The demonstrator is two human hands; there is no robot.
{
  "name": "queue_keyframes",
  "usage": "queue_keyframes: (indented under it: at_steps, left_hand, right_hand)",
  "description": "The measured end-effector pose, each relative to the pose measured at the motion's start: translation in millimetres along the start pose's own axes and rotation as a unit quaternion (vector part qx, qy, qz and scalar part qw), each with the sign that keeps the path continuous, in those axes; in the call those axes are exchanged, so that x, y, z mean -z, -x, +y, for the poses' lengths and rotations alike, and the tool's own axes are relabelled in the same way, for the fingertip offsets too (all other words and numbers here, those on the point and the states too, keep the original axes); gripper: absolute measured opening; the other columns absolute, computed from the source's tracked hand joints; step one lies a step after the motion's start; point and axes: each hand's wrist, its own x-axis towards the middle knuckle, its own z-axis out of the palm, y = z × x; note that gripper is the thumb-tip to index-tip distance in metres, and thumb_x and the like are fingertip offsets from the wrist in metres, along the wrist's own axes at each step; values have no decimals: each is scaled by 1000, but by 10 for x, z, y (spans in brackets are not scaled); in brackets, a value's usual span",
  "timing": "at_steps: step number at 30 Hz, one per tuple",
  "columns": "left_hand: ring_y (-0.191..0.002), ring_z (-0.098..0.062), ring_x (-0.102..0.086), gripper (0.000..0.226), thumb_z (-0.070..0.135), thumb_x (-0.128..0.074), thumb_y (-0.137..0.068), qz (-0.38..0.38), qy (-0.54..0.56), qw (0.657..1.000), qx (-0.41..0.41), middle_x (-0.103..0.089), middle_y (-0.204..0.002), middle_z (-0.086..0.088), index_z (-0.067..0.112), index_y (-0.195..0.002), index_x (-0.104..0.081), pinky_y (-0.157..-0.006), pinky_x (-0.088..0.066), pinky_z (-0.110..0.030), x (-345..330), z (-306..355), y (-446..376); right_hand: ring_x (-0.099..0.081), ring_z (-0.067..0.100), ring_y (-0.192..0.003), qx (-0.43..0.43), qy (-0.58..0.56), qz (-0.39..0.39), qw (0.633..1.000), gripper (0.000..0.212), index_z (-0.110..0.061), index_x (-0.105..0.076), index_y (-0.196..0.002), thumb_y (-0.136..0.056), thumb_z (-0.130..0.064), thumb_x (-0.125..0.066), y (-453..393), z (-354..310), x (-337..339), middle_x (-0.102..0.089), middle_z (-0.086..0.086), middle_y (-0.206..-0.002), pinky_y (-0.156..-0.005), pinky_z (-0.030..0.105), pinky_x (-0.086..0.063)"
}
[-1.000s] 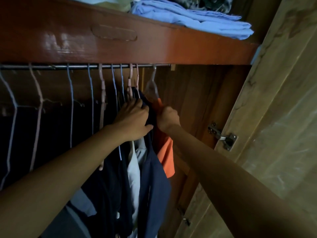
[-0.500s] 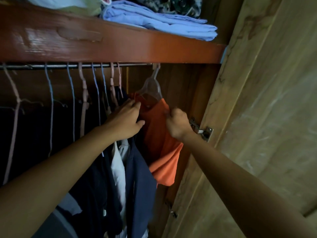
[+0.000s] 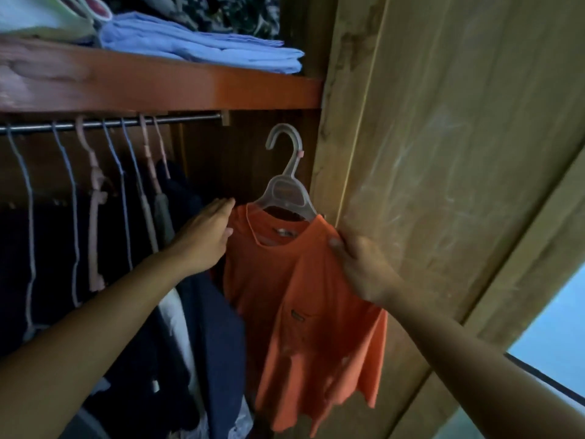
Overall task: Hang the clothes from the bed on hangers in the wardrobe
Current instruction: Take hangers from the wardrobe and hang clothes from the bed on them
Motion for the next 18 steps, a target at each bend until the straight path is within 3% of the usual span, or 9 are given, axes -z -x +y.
queue_keyframes:
  at_steps: [4, 11, 15, 18]
  left_hand:
    - [-149, -19, -17, 57, 19, -43, -104, -22, 37, 999, -20, -21, -161, -7, 11, -155, -20, -121, -16, -33, -172, 208, 93]
    - [-127, -17, -52, 40, 18, -48, -102, -42, 164, 982, -83, -56, -138, -5, 18, -142, -49, -105, -42, -32, -387, 775, 245]
    - [-106, 1, -61, 24, 22, -55, -98, -81, 225, 961, -138, -67, -114, 14, 31, -119, -65, -93, -49, -27, -561, 1166, 324]
    - [-96, 3, -65, 18, 23, -59, -97, -122, 265, 942, -166, -72, -99, 17, 36, -103, -68, -85, -50, -20, -668, 1500, 357]
  right_hand:
    - [-63, 33, -98, 18, 9, -3, 1000, 30, -10, -59, -105, -105, -34, -41, 361, 178, 328, -68, 12, -101, -79, 39, -43]
    - [-63, 18, -91, 18, 31, -18, 999, 35, -14, -60, -99, -99, -42, -39, 1051, 506, 1000, -66, 1, -91, -81, 40, -44]
    - [-62, 16, -88, -17, 50, 2, 999, 40, -14, -60, -100, -96, -46, -37, 1451, 762, 1384, -65, 0, -89, -79, 37, -44]
    - [-61, 8, -86, -47, 37, 6, 998, 35, -21, -60, -99, -97, -47, -37, 1747, 949, 1624, -65, -10, -87, -80, 32, -46]
